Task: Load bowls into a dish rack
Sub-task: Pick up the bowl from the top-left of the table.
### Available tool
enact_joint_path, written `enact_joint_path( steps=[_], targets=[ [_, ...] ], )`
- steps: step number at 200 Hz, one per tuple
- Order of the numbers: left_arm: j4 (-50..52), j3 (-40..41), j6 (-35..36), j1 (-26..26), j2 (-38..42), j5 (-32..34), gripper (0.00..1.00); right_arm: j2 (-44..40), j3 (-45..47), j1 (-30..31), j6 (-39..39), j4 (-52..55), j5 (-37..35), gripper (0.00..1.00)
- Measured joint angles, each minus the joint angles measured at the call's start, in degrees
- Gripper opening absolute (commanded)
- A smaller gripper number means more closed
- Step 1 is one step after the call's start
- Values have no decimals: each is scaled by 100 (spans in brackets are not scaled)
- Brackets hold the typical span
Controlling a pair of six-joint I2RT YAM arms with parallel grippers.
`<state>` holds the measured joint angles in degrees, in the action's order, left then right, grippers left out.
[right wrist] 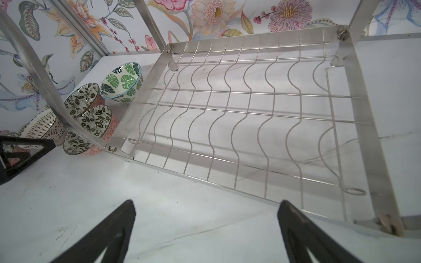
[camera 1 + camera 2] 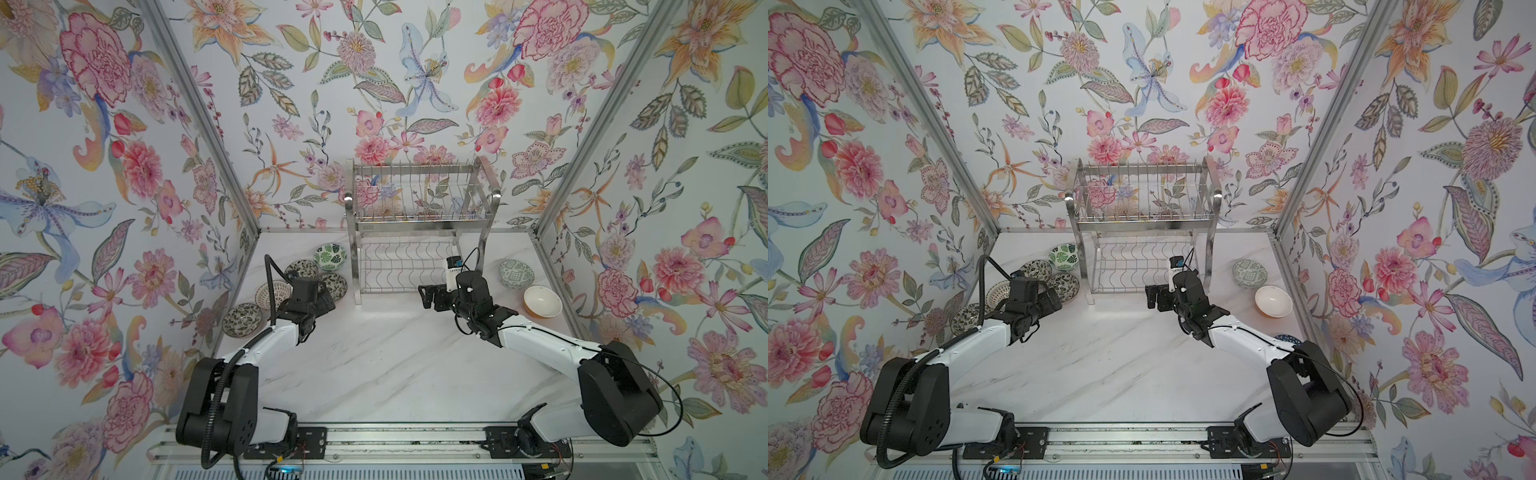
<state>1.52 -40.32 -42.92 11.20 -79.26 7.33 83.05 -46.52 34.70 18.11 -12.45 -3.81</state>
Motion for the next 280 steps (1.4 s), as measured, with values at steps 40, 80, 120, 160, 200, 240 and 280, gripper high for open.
enact_joint_path(
  steps=[40, 80, 120, 160, 200, 240, 280],
  targets=[
    [-345, -326, -120, -164, -632, -223, 70, 166, -7, 442, -234, 11, -439, 99],
    [-675, -361, -146, -385, -903, -439, 53, 181, -7, 568, -393, 52, -789, 99],
    [-916, -424, -105, -391, -1311, -581, 34, 181, -7, 566, -470, 90, -1038, 99],
    [-933, -483, -35, -391, -1493, -597, 18, 181, -7, 555, -496, 208, -1270, 99],
    [-975, -468, 92, -391, -1451, -608, 0, 170, -7, 402, -533, 317, -1427, 99],
    [-968, -212, 138, -391, -1198, -540, 0, -2, -7, 227, -551, 422, -1493, 99],
    [-772, -52, 184, -391, -933, -540, 0, -68, -7, 26, -551, 439, -1521, 99]
  ],
)
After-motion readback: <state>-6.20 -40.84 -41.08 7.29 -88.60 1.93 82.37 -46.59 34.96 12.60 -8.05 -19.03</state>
